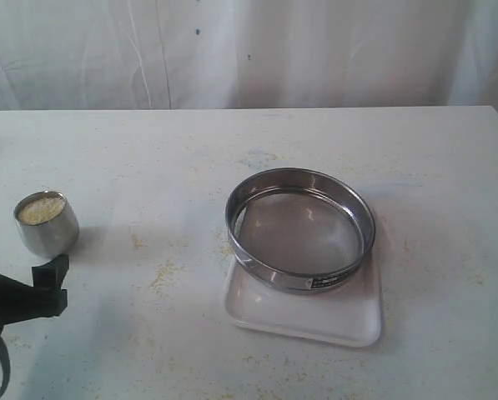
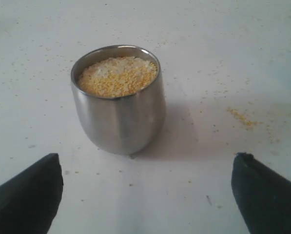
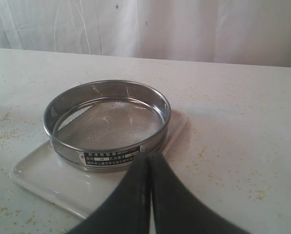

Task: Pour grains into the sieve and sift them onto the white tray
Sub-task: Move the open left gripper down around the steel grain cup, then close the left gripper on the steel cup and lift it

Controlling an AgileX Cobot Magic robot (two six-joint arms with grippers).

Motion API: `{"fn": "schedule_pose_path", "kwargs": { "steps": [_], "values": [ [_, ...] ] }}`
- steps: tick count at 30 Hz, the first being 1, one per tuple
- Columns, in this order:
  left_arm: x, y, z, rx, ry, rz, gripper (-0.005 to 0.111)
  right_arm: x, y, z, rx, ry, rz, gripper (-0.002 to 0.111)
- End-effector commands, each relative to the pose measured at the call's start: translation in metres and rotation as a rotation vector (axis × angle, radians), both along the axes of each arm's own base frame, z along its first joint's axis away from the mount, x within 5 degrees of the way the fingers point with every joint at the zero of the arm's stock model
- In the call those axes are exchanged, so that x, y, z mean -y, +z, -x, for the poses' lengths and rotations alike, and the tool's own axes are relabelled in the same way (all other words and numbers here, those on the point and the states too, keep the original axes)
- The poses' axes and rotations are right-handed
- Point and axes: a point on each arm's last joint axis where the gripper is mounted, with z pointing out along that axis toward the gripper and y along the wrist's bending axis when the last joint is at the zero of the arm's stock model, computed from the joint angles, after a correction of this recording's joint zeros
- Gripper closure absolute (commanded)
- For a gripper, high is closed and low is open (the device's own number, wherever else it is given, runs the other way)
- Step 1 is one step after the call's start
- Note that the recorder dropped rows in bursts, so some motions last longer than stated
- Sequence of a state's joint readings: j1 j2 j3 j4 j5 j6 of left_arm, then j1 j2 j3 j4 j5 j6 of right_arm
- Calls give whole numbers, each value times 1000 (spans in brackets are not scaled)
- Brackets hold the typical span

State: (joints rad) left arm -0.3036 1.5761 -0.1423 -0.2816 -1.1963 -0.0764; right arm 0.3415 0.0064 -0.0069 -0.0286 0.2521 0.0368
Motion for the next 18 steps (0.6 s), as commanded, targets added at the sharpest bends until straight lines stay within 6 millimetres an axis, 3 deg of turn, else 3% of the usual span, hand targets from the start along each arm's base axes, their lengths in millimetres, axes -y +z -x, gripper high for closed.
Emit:
{"fn": "schedule_pose_path", "kwargs": {
  "steps": [1,8,12,18],
  "values": [
    [-3,-8,-11,-16,89,26,14,0,-1,0,6,-4,-1,108],
    [-5,-5,-31,24,169,93,14,0,-1,0,6,-4,-1,108],
    [-17,-20,-40,-18,222,139,14,0,-1,0,6,-4,-1,108],
    [-10,-26,-56,-25,128,87,14,0,-1,0,6,-4,-1,108]
  ]
}}
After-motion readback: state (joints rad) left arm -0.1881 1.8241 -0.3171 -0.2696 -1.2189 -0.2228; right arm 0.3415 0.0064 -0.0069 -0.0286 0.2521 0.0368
